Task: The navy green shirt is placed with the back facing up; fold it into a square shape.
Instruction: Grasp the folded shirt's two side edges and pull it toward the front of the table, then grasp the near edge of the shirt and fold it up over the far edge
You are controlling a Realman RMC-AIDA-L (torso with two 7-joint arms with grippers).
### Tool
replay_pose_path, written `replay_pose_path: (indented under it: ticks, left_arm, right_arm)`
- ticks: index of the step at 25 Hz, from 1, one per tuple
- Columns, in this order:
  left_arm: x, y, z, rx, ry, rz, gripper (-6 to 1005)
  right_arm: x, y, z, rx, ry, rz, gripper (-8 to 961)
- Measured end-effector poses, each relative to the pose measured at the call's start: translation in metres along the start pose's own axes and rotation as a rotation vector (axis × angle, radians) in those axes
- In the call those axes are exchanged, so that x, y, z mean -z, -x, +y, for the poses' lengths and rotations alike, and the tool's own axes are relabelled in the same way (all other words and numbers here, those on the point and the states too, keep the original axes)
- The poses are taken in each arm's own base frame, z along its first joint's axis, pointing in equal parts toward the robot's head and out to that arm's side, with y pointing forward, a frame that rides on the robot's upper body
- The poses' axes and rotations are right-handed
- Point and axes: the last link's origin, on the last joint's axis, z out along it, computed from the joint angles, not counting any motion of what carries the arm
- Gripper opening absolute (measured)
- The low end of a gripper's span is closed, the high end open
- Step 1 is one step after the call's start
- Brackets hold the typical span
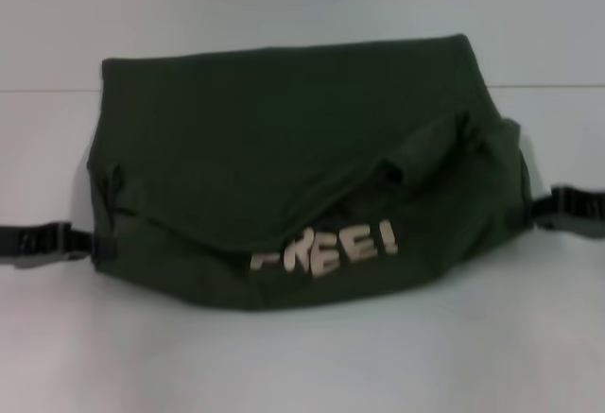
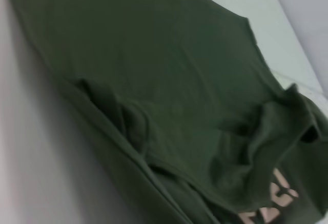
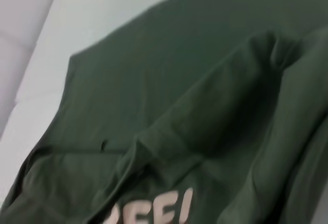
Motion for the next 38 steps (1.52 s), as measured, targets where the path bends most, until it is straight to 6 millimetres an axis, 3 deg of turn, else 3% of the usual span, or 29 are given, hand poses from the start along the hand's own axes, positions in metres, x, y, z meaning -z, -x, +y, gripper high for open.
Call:
replay_pose_path:
  ticks: [7, 13, 17, 21, 26, 30, 38]
  left_arm:
    - [0.025, 0.035, 0.008, -0.004, 0.081, -0.106, 14]
    - [0.045, 0.038, 0.014, -0.031, 0.152, -0.094, 13]
    - [0.06, 0.021, 0.019, -0.048, 0.193, -0.015, 14]
    - [0.06, -0.007, 0.027, -0.058, 0.222, 0.044, 14]
    - [0.039, -0.039, 0.031, -0.03, 0.145, 0.046, 13]
    - [0.024, -0.053, 0.028, -0.013, 0.08, 0.07, 12]
    - [0.01, -0.082, 0.018, 0.045, -0.039, 0.22, 11]
  right_arm:
    - [0.045, -0.053, -0.003, -0.071, 0.145, 0.116, 22]
    - [0.073, -0.068, -0.014, -0.091, 0.209, 0.07, 22]
    - [0.09, -0.053, -0.015, -0.061, 0.297, -0.054, 21]
    - [0.097, -0.023, -0.015, -0.048, 0.333, -0.2, 21]
    - [0.078, 0.005, -0.012, -0.041, 0.292, -0.25, 21]
    - [0.062, 0.012, -0.018, -0.067, 0.222, -0.263, 22]
    - [0.053, 0.022, -0.042, -0.146, 0.075, -0.398, 21]
